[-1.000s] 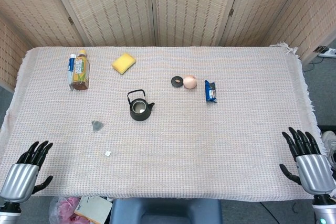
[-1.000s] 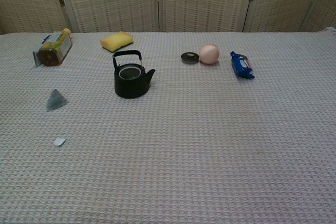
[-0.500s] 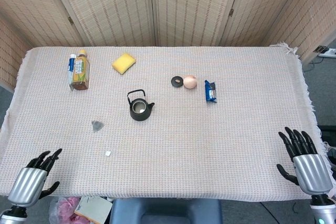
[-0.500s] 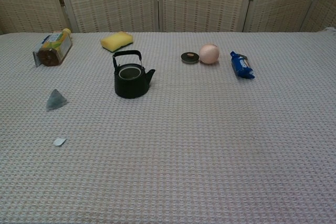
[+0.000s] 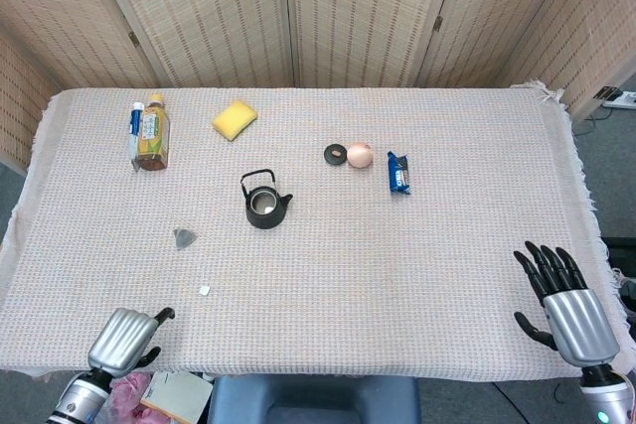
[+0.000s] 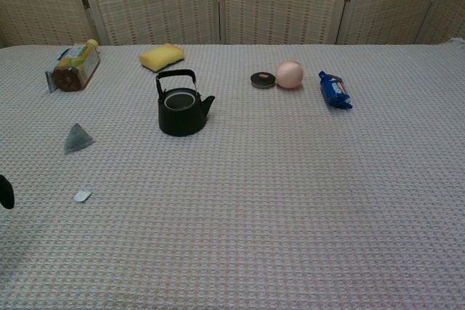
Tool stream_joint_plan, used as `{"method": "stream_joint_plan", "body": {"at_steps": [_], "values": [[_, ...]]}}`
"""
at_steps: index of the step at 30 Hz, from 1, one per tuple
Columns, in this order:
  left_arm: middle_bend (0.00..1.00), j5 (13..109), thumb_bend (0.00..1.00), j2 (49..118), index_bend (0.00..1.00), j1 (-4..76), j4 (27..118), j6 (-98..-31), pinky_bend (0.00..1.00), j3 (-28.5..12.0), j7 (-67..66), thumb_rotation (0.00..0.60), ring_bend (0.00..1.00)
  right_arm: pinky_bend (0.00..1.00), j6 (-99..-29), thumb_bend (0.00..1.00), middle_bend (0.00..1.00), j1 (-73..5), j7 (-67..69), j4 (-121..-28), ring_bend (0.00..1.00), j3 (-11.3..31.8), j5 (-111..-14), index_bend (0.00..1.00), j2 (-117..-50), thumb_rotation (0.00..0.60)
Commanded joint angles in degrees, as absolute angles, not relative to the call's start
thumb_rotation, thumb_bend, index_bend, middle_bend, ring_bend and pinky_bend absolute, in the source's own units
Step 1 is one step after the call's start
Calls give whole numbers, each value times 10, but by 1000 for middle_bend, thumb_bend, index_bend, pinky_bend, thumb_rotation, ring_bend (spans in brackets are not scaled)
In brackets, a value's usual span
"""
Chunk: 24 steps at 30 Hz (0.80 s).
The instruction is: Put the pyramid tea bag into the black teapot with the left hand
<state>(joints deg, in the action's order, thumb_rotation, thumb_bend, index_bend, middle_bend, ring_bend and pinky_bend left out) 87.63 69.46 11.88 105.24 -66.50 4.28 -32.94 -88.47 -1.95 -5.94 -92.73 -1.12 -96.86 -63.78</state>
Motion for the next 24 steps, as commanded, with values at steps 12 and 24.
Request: {"method": "stream_joint_plan", "body": {"at_steps": [12,24], "values": [[1000,764,294,725,424,228,1068,-560,932,-31,-333,600,937,0,-882,183,0,-20,-60,-928,0,-3,-950,0,-638,600],[1000,707,339,755,404,281,991,-513,931,-47,-280,600,937,0,-868,183,0,-26,-62,-927,0,5,-928,0,-639,600]]}}
